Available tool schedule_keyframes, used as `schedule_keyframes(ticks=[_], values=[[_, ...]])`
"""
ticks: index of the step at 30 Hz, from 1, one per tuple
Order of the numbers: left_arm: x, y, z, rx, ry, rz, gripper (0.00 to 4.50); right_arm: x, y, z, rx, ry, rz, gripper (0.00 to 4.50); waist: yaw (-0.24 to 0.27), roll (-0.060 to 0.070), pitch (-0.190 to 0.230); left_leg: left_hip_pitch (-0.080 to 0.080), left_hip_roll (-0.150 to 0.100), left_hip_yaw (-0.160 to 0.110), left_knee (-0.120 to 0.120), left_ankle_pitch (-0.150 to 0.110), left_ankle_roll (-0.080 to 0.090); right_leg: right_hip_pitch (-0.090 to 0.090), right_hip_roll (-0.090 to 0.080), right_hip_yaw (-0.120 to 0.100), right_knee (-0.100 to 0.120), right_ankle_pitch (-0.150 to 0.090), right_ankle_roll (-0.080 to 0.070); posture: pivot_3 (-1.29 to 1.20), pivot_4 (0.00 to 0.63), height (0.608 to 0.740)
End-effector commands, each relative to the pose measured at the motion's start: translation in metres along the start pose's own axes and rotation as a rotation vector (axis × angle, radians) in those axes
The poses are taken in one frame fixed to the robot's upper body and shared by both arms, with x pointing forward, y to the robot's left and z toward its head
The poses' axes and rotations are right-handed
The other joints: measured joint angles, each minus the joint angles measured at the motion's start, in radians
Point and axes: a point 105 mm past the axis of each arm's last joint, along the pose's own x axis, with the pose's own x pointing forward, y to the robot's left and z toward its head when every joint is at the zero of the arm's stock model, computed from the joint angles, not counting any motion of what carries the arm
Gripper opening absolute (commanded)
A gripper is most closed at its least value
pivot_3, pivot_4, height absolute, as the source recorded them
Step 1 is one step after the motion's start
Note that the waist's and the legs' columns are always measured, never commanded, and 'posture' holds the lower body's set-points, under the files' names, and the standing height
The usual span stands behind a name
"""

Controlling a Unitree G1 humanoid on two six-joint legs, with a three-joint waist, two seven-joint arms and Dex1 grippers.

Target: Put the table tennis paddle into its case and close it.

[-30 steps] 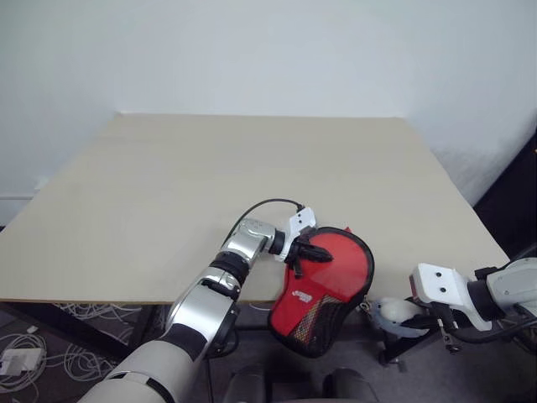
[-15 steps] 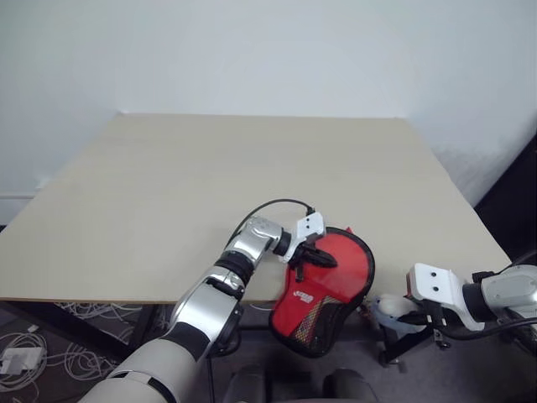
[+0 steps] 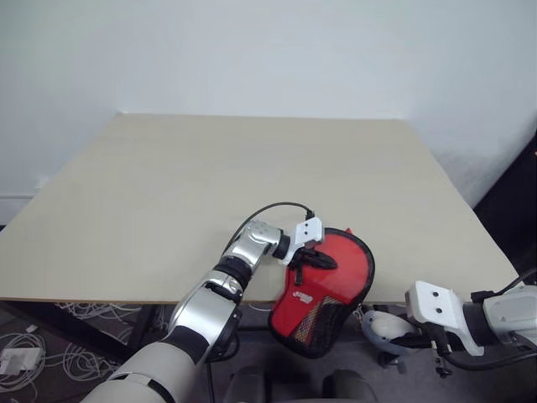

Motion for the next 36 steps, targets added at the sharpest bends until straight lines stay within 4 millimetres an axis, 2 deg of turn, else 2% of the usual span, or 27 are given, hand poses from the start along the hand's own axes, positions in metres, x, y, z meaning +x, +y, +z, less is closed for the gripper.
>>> schedule_keyframes(ticks=[1, 6, 12, 14, 17, 23, 28, 36], values=[[-0.002, -0.011, -0.035, -0.072, 0.115, -0.016, 0.00, 0.002, 0.010, 0.017, -0.032, -0.059, 0.049, 0.46, 0.000, 0.000, 0.000, 0.000, 0.000, 0.000, 0.000, 0.000, 0.000, 0.000, 0.000, 0.000, 0.000, 0.000, 0.000, 0.00, 0.000, 0.740], [-0.002, -0.013, -0.038, -0.083, 0.119, -0.025, 0.00, 0.006, 0.026, 0.023, -0.021, -0.080, 0.106, 0.46, 0.000, -0.001, -0.001, 0.001, 0.000, -0.001, 0.000, 0.000, 0.000, 0.002, 0.000, 0.000, -0.002, 0.000, 0.000, 0.00, 0.000, 0.740], [0.000, -0.013, -0.035, -0.083, 0.113, -0.037, 0.00, 0.013, 0.065, 0.028, -0.016, -0.094, 0.228, 0.46, 0.000, -0.003, -0.002, 0.001, 0.000, -0.002, 0.000, -0.001, 0.000, 0.004, 0.000, -0.002, -0.003, 0.000, 0.000, 0.00, 0.000, 0.740], [0.000, -0.012, -0.033, -0.081, 0.110, -0.041, 0.00, 0.015, 0.072, 0.029, -0.012, -0.106, 0.246, 0.46, 0.000, -0.005, -0.005, 0.002, 0.000, -0.002, 0.000, -0.002, 0.000, 0.005, 0.000, -0.002, -0.004, 0.000, 0.000, 0.00, 0.000, 0.740], [0.001, -0.012, -0.029, -0.078, 0.106, -0.048, 0.00, 0.019, 0.077, 0.029, -0.007, -0.122, 0.257, 0.46, -0.002, -0.009, -0.008, 0.003, 0.001, -0.002, 0.000, -0.002, -0.001, 0.007, 0.000, -0.002, -0.005, 0.000, 0.000, 0.00, 0.000, 0.740], [0.002, -0.008, -0.022, -0.076, 0.104, -0.043, 0.00, 0.028, 0.086, 0.036, -0.008, -0.180, 0.278, 0.46, 0.000, -0.010, -0.009, 0.003, 0.001, -0.002, 0.000, -0.004, -0.002, 0.007, 0.000, -0.003, -0.006, 0.000, 0.000, 0.00, 0.000, 0.740], [0.004, 0.002, -0.013, -0.086, 0.086, 0.009, 0.00, 0.031, 0.077, 0.040, 0.003, -0.185, 0.215, 0.46, 0.000, -0.010, -0.009, 0.003, 0.001, -0.002, 0.000, -0.004, -0.002, 0.007, 0.000, -0.003, -0.006, 0.000, 0.000, 0.00, 0.000, 0.740], [0.000, 0.014, -0.004, -0.111, 0.051, 0.088, 0.00, 0.001, 0.058, 0.050, -0.002, -0.155, 0.235, 3.22, 0.000, -0.011, -0.008, 0.002, 0.001, -0.003, 0.001, -0.004, -0.001, 0.008, 0.000, -0.004, -0.006, 0.000, 0.000, 0.00, 0.000, 0.740]])
